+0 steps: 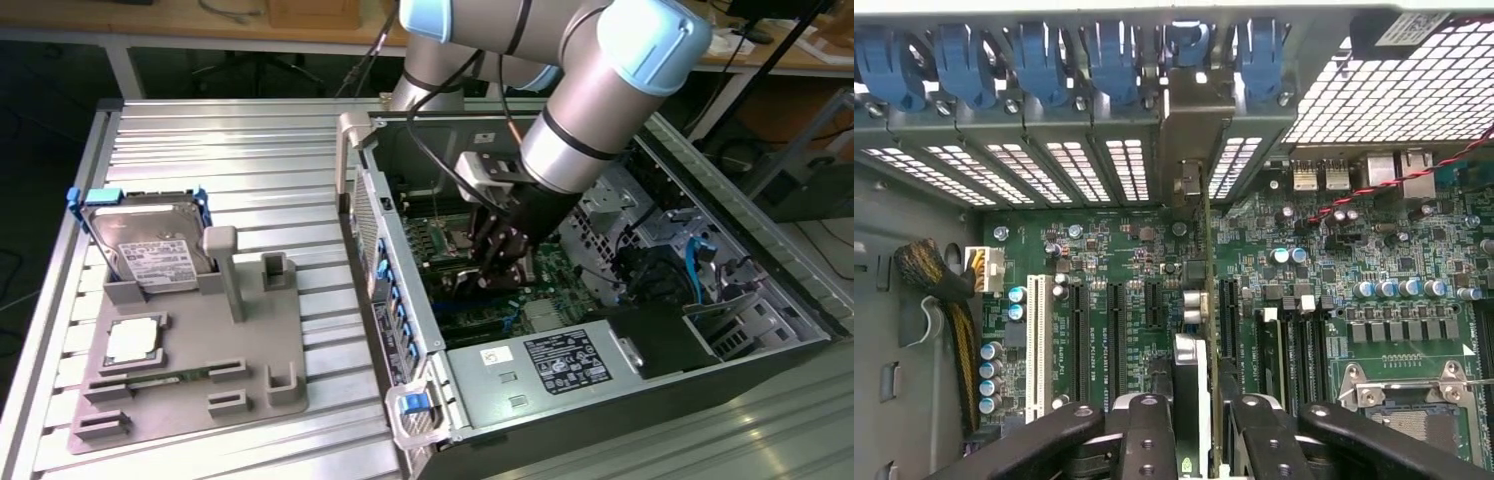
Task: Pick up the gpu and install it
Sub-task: 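Insert the gpu into the slot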
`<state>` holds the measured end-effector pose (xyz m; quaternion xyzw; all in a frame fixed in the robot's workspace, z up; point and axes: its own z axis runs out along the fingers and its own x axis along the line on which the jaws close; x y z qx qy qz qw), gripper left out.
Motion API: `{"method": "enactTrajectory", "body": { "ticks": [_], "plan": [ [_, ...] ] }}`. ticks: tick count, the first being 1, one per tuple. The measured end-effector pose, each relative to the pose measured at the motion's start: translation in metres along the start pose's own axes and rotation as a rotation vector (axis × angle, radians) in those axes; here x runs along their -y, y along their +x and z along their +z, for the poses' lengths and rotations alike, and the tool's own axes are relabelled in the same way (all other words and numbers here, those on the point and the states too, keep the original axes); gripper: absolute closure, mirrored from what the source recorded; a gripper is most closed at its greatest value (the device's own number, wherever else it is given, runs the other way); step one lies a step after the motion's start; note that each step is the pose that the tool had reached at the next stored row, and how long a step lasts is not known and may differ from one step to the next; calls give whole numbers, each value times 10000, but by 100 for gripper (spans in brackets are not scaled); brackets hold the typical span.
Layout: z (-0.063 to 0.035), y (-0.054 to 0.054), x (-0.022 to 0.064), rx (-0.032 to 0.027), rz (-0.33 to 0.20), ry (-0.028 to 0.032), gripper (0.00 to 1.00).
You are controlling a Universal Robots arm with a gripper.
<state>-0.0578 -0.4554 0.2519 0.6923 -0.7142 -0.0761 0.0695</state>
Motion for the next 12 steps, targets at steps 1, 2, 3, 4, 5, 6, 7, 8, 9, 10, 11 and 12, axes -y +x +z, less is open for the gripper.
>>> {"method": "enactTrajectory", "body": {
  "ticks": [1,2,3,4,5,6,7,8,9,10,11,12],
  "plan": [
    [0,5,0,0,2,0,73],
    [0,9,1,0,3,0,73],
    [0,10,1,1,4,0,73],
    [0,10,1,1,4,1,73],
    [0,10,1,-1,5,0,73],
    [4,11,0,0,4,1,73],
    [10,11,-2,-1,5,3,73],
    [19,11,-5,-14,7,5,73],
    [23,11,-6,-22,8,4,73],
    [29,12,-8,-25,9,5,73],
    [37,12,-9,-30,10,4,73],
    [41,12,-9,-31,10,4,73]
  ]
}}
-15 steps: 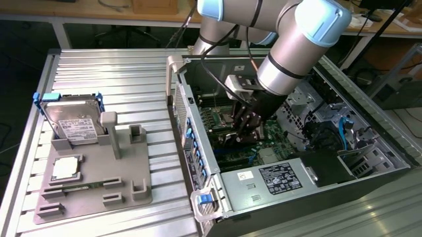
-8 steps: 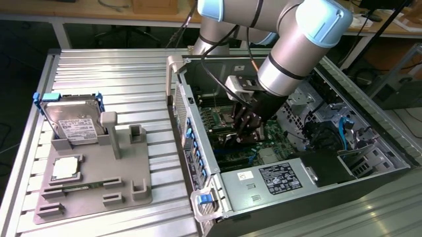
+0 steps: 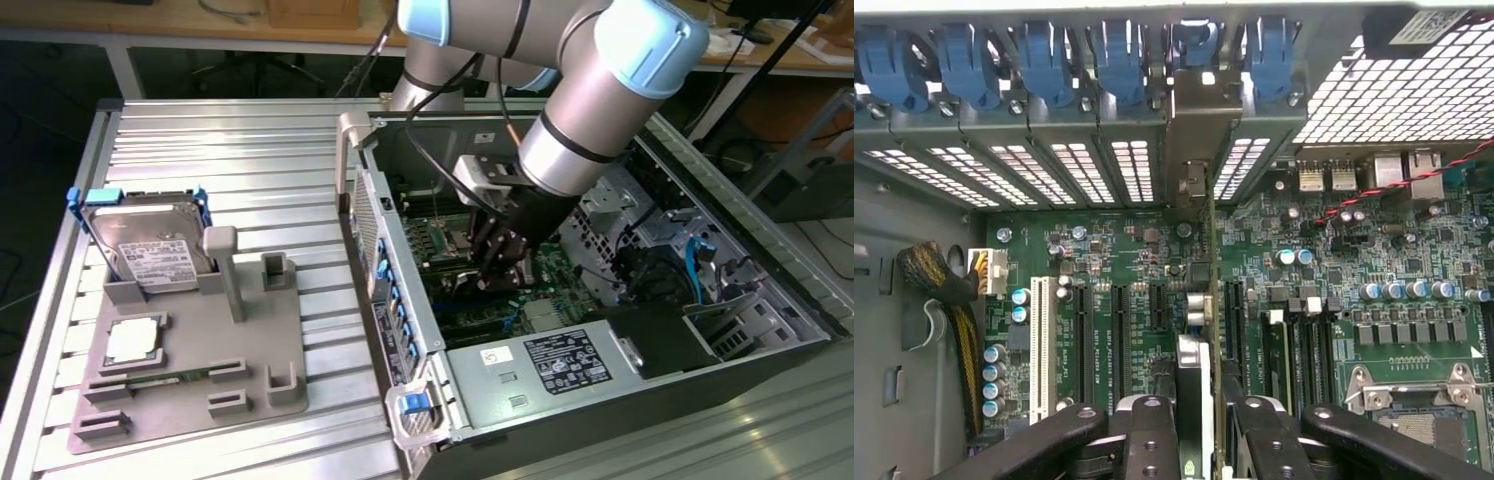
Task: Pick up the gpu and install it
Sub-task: 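Insert the gpu into the slot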
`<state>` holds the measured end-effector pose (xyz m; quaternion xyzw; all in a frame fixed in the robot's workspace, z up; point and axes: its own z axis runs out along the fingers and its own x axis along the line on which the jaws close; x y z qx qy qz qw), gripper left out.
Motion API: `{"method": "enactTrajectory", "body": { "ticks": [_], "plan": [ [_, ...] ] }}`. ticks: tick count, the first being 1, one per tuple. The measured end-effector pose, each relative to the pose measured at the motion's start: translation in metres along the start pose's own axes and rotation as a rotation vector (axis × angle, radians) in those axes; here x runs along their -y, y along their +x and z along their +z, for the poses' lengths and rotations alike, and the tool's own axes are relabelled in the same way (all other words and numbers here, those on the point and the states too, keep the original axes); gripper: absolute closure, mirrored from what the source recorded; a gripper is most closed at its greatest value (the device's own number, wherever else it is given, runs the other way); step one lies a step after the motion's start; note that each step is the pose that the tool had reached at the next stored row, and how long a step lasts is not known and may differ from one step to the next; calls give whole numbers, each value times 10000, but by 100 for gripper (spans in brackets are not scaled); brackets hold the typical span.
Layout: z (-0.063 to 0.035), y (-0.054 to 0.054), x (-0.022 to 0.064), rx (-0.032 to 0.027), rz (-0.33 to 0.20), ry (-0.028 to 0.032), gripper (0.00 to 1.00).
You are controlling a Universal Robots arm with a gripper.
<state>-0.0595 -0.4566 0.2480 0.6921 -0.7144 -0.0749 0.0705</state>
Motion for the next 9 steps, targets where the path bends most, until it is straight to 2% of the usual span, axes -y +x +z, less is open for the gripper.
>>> {"method": "enactTrajectory", "body": {
  "ticks": [9],
  "plan": [
    [40,1,-3,-1,-1,7,73]
  ]
}}
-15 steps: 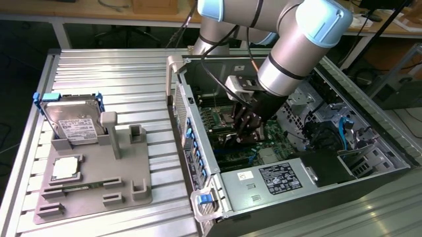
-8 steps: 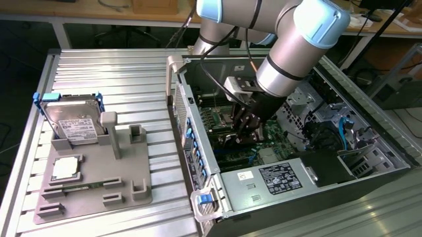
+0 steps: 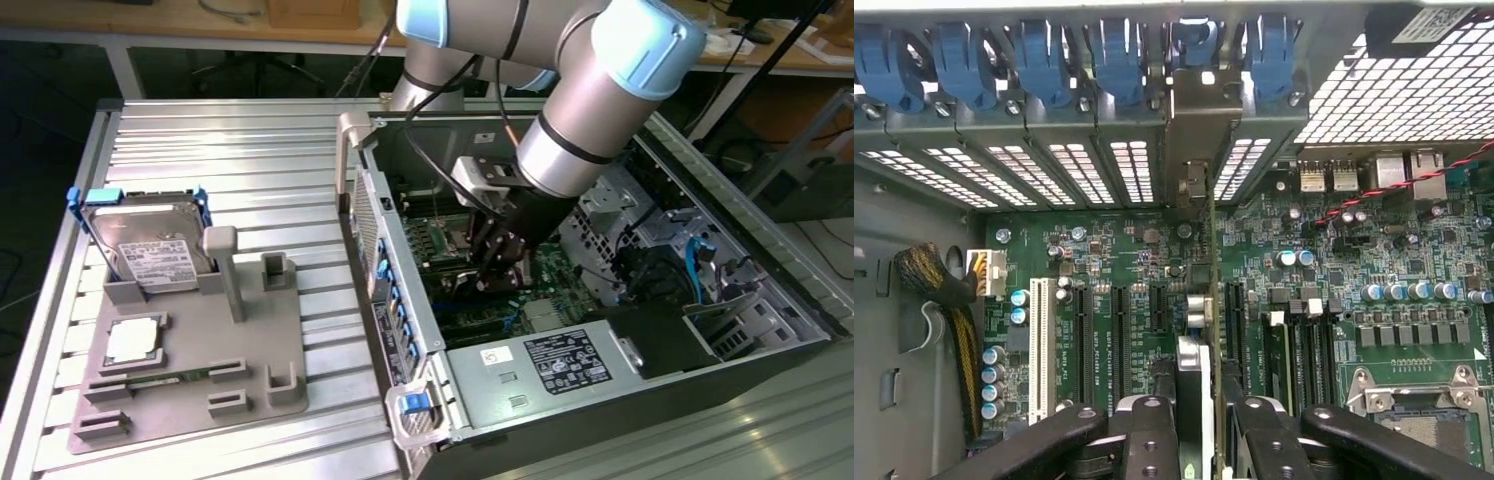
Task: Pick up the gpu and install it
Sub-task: 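Insert the gpu into the slot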
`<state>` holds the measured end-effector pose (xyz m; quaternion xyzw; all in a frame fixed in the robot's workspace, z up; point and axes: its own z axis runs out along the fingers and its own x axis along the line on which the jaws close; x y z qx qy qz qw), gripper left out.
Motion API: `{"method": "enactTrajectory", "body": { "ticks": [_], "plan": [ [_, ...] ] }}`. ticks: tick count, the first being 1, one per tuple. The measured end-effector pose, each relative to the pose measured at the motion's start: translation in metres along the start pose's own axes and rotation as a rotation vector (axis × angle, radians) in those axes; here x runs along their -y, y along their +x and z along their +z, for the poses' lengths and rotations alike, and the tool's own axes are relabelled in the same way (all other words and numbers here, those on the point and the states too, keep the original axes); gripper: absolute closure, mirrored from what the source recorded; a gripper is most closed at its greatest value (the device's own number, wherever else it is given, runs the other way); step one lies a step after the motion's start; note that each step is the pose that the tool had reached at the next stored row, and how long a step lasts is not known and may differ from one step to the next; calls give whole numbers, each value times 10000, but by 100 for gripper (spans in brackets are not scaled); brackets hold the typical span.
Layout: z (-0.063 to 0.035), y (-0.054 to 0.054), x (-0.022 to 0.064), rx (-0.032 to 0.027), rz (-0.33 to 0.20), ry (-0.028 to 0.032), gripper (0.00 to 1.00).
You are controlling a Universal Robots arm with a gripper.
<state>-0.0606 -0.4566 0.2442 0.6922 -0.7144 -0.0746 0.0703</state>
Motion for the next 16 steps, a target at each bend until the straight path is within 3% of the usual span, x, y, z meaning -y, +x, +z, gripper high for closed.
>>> {"method": "enactTrajectory", "body": {
  "ticks": [1,16],
  "plan": [
    [16,-1,2,19,-3,8,73],
    [26,0,2,4,1,4,73]
  ]
}}
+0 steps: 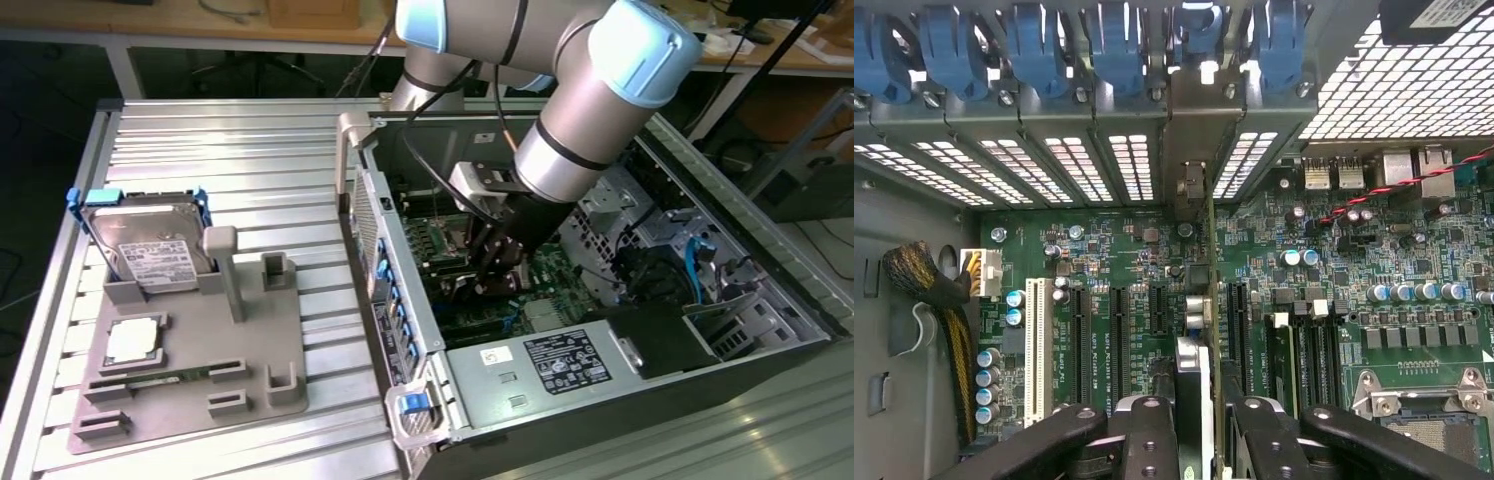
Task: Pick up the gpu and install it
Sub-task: 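Insert the gpu into the slot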
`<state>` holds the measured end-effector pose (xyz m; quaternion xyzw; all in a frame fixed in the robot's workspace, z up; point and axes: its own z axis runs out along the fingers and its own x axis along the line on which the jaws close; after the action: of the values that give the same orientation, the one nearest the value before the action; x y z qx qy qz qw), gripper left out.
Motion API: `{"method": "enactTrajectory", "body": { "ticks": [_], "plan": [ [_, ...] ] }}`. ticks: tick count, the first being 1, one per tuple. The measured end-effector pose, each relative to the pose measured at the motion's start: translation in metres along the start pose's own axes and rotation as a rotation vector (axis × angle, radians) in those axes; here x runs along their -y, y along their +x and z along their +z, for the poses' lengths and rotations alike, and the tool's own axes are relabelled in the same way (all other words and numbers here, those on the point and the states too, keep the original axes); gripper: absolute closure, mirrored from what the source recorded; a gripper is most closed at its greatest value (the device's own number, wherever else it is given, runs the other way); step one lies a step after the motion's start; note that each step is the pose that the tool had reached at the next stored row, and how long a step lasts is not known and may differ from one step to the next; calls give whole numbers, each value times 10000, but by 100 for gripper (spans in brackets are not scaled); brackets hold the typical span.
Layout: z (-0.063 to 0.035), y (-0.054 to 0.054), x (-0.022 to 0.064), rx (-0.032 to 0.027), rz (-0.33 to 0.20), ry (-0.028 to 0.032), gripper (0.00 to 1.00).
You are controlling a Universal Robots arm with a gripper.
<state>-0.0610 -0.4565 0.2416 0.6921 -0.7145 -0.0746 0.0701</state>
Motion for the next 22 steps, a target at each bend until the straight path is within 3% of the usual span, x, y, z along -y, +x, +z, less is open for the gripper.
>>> {"method": "enactTrajectory", "body": {
  "ticks": [17,19,22],
  "plan": [
    [13,0,2,5,1,24,72],
    [14,-1,2,7,0,24,61],
    [4,0,1,-1,0,22,54]
  ]
}}
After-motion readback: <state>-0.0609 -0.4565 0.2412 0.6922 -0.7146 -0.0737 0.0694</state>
